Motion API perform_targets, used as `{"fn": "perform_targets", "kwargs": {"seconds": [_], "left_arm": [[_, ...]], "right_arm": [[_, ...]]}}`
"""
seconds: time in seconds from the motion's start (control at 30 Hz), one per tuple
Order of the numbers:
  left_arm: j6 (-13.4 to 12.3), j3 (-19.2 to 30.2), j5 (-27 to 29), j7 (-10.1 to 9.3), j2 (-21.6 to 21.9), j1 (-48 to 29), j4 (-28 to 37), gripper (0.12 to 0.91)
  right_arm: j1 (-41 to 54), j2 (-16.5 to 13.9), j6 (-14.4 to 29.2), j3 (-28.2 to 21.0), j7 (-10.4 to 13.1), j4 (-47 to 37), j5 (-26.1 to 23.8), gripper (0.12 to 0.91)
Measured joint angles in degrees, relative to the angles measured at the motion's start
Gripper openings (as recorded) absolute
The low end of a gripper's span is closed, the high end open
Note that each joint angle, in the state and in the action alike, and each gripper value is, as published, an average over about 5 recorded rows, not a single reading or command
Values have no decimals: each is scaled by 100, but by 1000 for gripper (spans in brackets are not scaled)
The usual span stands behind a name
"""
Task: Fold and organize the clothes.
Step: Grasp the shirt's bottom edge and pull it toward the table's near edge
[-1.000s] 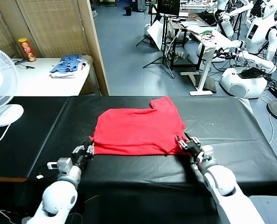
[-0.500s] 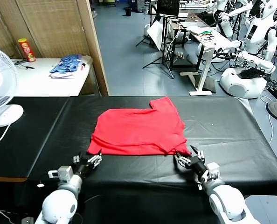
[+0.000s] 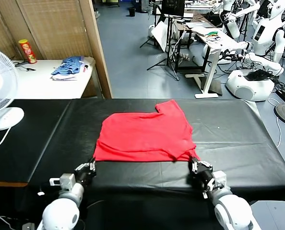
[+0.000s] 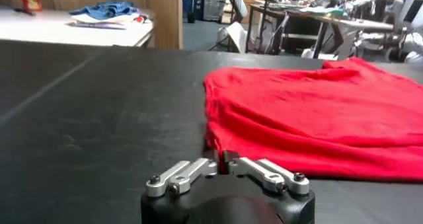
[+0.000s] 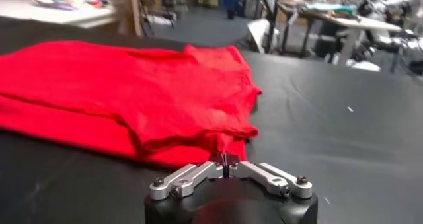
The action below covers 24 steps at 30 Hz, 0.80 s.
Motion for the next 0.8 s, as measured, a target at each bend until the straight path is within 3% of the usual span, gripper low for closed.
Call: {"fn": "perform_targets", "kwargs": {"seconds": [0.37, 0.47, 0.6, 0.8], "left_arm": [[74, -275, 198, 8, 317, 912, -743, 126], [83, -330, 188, 15, 345, 1142, -875, 126], [150, -416, 131, -14, 352, 1363, -1021, 186], [345, -565, -38, -110, 401, 1632, -1342, 506]], "right_arm": [[-614, 102, -54, 86, -6, 467, 14, 123], [-724, 114, -80, 124, -17, 581, 10, 175], [-871, 58, -179, 218, -22, 798, 18, 370], [-855, -129, -444, 435, -21, 1168, 360, 695]]}}
